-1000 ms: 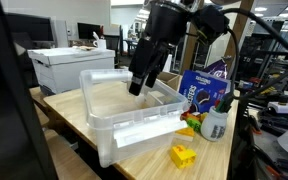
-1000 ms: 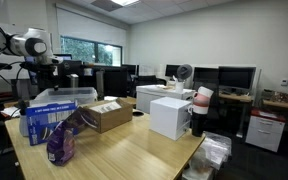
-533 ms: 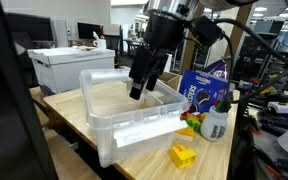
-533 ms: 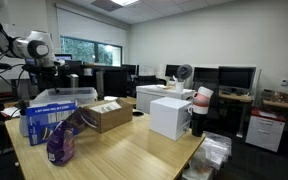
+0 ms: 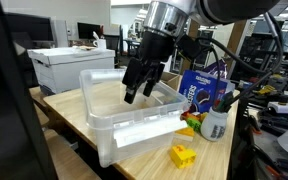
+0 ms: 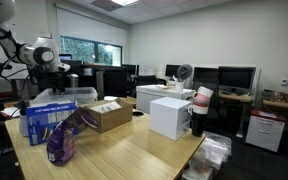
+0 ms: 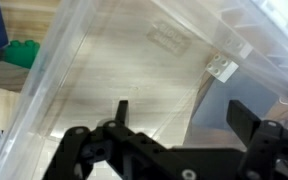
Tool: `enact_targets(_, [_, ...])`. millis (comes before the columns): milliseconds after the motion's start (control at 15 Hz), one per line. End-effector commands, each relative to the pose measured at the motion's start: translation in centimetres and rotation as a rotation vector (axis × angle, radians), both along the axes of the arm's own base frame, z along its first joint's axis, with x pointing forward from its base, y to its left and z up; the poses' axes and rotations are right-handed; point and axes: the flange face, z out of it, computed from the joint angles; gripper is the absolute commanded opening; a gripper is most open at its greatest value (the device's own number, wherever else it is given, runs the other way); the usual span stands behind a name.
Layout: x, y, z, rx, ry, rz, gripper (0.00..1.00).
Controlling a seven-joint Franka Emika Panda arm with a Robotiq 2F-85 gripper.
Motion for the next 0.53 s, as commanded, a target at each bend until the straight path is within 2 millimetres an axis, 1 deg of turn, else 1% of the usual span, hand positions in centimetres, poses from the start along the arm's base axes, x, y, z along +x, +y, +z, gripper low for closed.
enact_targets(0, [0.4,1.1,-1.5,0.055,0.027,-0.046,1.0])
enact_targets(200, [0.6,1.8,-2.5,0.09,0.064,-0.078,1.0])
enact_targets(467, [1.2,2.2,-3.5,0.129,0.118,-0.158,1.0])
